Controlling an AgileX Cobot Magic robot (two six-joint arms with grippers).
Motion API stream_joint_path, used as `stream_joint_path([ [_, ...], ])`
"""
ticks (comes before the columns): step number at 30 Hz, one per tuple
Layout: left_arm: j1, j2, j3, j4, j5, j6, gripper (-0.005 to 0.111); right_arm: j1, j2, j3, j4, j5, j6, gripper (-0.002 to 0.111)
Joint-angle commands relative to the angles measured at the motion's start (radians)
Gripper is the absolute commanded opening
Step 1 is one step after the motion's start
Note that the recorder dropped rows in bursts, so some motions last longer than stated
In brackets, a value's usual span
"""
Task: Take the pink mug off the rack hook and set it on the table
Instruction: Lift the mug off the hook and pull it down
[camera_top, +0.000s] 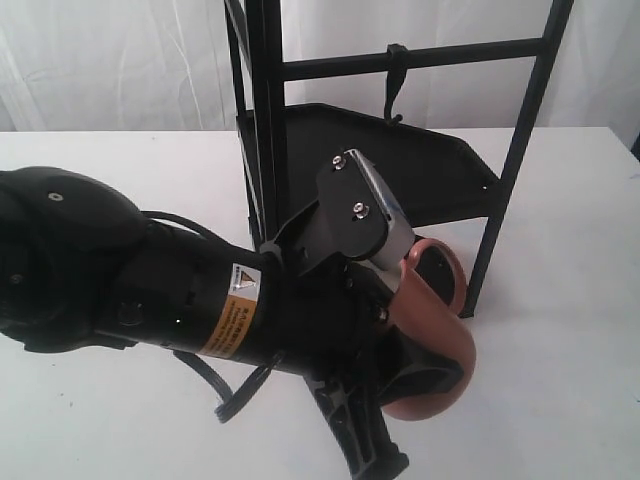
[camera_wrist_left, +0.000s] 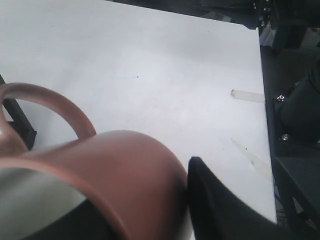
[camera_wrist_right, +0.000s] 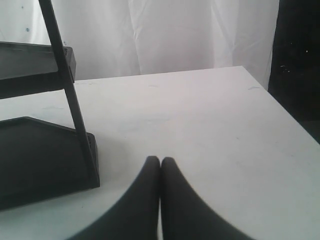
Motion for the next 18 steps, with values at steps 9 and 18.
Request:
stream_joint_path([
  [9, -0.018, -0.016, 0.053, 0.002, 0.006, -0.008, 0.000, -0.004, -0.006, 0.005, -0.003, -0.011, 0.004, 0.000],
  [18, -0.025, -0.016, 0.114, -0.170, 0.022, 0.142, 0.000, -0.004, -0.006, 0.005, -0.007, -0.011, 0.004, 0.000],
])
